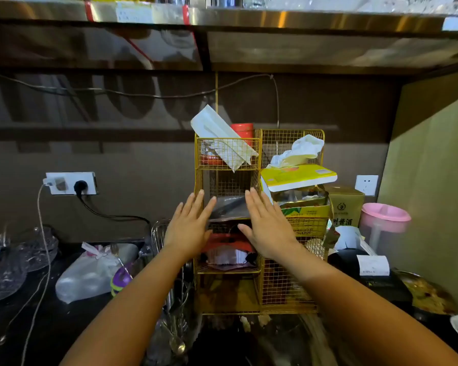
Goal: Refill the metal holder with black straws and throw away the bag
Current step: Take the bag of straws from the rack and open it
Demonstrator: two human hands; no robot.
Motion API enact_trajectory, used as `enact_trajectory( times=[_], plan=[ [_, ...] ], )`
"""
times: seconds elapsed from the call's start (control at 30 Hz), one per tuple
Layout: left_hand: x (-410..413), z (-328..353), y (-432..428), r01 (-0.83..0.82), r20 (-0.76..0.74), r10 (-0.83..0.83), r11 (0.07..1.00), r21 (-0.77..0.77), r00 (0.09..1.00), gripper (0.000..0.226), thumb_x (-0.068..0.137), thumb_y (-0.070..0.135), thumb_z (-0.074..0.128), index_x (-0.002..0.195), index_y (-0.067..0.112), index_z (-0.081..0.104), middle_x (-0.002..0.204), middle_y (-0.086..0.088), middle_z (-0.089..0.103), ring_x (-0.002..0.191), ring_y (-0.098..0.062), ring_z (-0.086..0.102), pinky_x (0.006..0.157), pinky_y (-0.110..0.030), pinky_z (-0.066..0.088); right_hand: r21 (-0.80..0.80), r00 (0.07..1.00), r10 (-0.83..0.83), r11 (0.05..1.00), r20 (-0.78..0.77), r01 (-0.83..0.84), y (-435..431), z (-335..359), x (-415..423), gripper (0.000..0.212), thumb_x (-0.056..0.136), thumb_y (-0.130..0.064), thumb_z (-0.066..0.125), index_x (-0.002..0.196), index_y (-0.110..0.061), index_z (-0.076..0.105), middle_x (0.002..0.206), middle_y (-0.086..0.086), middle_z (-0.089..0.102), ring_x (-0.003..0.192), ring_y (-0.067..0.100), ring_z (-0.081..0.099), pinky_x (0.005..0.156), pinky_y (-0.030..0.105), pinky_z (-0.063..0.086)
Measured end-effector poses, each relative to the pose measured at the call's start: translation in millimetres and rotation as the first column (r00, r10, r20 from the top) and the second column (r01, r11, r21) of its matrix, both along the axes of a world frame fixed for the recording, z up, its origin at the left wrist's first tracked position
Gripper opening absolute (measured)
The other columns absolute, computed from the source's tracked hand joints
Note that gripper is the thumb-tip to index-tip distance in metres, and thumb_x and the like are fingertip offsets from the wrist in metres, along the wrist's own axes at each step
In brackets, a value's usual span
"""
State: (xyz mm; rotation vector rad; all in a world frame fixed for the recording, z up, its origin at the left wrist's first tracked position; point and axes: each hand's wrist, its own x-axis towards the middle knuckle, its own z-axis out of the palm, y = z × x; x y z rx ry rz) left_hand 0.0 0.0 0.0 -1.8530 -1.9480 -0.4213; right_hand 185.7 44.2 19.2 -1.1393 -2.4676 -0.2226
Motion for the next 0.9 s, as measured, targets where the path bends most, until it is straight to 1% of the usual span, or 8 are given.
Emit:
enact_trajectory(
  times=[0.2, 0.33, 0.47, 0.53, 0.6, 0.77, 0.83, 0.9],
  plan=[
    [2.9, -11.1, 34.5, 0.044, -0.002, -0.044, 0.997, -0.061, 0.999, 0.063, 0.093, 0.031, 0.035, 0.139, 0.026, -0.007, 0.154, -0.005, -0.004, 0.141, -0.023, -0.005, 0.115, -0.037, 0.002, -0.022, 0.998, 0.022, 1.0, 0.06, -0.02, 30.9, -12.1, -18.5, 0.063, 0.094, -0.037, 0.031, 0.141, -0.021, -0.008, 0.156, 0.001, -0.002, 0.143, 0.022, -0.005, 0.116, 0.039, 0.006],
    [2.9, -17.3, 46.0, 0.026, -0.026, -0.028, 0.998, -0.065, 0.999, 0.056, 0.095, 0.021, 0.031, 0.139, 0.024, -0.003, 0.154, -0.005, 0.005, 0.141, -0.023, 0.003, 0.115, -0.038, 0.006, -0.024, 0.996, 0.017, 1.0, 0.092, -0.014, 40.0, -16.3, -25.5, 0.059, 0.095, -0.03, 0.032, 0.142, -0.019, -0.001, 0.155, 0.005, 0.013, 0.142, 0.026, 0.009, 0.115, 0.04, 0.015],
    [4.0, -19.8, 47.0, 0.031, 0.011, -0.03, 0.999, -0.044, 0.999, 0.061, 0.09, 0.008, 0.041, 0.14, 0.022, 0.008, 0.153, -0.005, 0.016, 0.14, -0.022, 0.016, 0.113, -0.036, 0.018, -0.029, 0.994, -0.016, 0.999, 0.112, 0.019, 41.2, -17.0, -30.3, 0.054, 0.093, -0.013, 0.036, 0.141, -0.012, 0.011, 0.152, 0.011, 0.021, 0.141, 0.026, 0.015, 0.114, 0.039, 0.02],
    [4.5, -19.8, 46.0, 0.041, 0.032, -0.04, 0.999, -0.019, 0.999, 0.058, 0.089, 0.008, 0.044, 0.139, 0.02, 0.016, 0.151, -0.005, 0.022, 0.138, -0.021, 0.022, 0.11, -0.034, 0.025, -0.038, 0.994, -0.011, 0.999, 0.111, 0.015, 38.6, -15.7, -31.2, 0.057, 0.09, -0.002, 0.039, 0.14, -0.01, 0.014, 0.151, 0.012, 0.024, 0.14, 0.026, 0.017, 0.113, 0.04, 0.022],
    [4.9, -17.9, 43.2, 0.043, 0.064, -0.042, 0.999, -0.014, 0.997, 0.056, 0.089, 0.009, 0.046, 0.138, 0.02, 0.021, 0.15, -0.005, 0.027, 0.137, -0.02, 0.025, 0.107, -0.033, 0.029, -0.038, 0.995, -0.005, 0.999, 0.102, 0.009, 34.4, -13.7, -30.6, 0.056, 0.087, 0.002, 0.04, 0.139, -0.008, 0.02, 0.148, 0.013, 0.03, 0.139, 0.027, 0.02, 0.11, 0.041, 0.027],
    [6.4, -7.6, 26.2, 0.06, 0.108, -0.061, 0.998, 0.006, 0.992, 0.055, 0.086, -0.002, 0.042, 0.135, 0.017, 0.028, 0.146, -0.007, 0.034, 0.134, -0.021, 0.031, 0.108, -0.035, 0.031, -0.012, 0.996, 0.002, 1.0, 0.094, 0.0, 21.5, -8.1, -27.1, 0.05, 0.087, 0.002, 0.041, 0.135, -0.007, 0.03, 0.141, 0.014, 0.041, 0.134, 0.029, 0.031, 0.105, 0.042, 0.035],
    [7.1, -1.8, 13.2, 0.057, 0.093, -0.057, 0.998, 0.006, 0.994, 0.053, 0.084, -0.002, 0.043, 0.133, 0.014, 0.033, 0.143, -0.009, 0.04, 0.13, -0.023, 0.039, 0.105, -0.038, 0.037, 0.011, 0.995, 0.013, 1.0, 0.103, -0.015, 12.5, -4.0, -24.4, 0.046, 0.087, 0.0, 0.042, 0.132, -0.007, 0.034, 0.136, 0.014, 0.047, 0.128, 0.029, 0.039, 0.1, 0.043, 0.042],
    [8.5, 6.0, -2.2, 0.059, 0.085, -0.059, 0.998, 0.007, 0.995, 0.049, 0.083, -0.001, 0.045, 0.129, 0.013, 0.039, 0.137, -0.011, 0.048, 0.121, -0.027, 0.049, 0.098, -0.041, 0.044, 0.049, 0.994, 0.029, 0.998, 0.102, -0.034, 1.7, 2.0, -21.2, 0.041, 0.087, -0.003, 0.044, 0.128, -0.008, 0.04, 0.13, 0.013, 0.053, 0.12, 0.029, 0.048, 0.092, 0.044, 0.048]
  ],
)
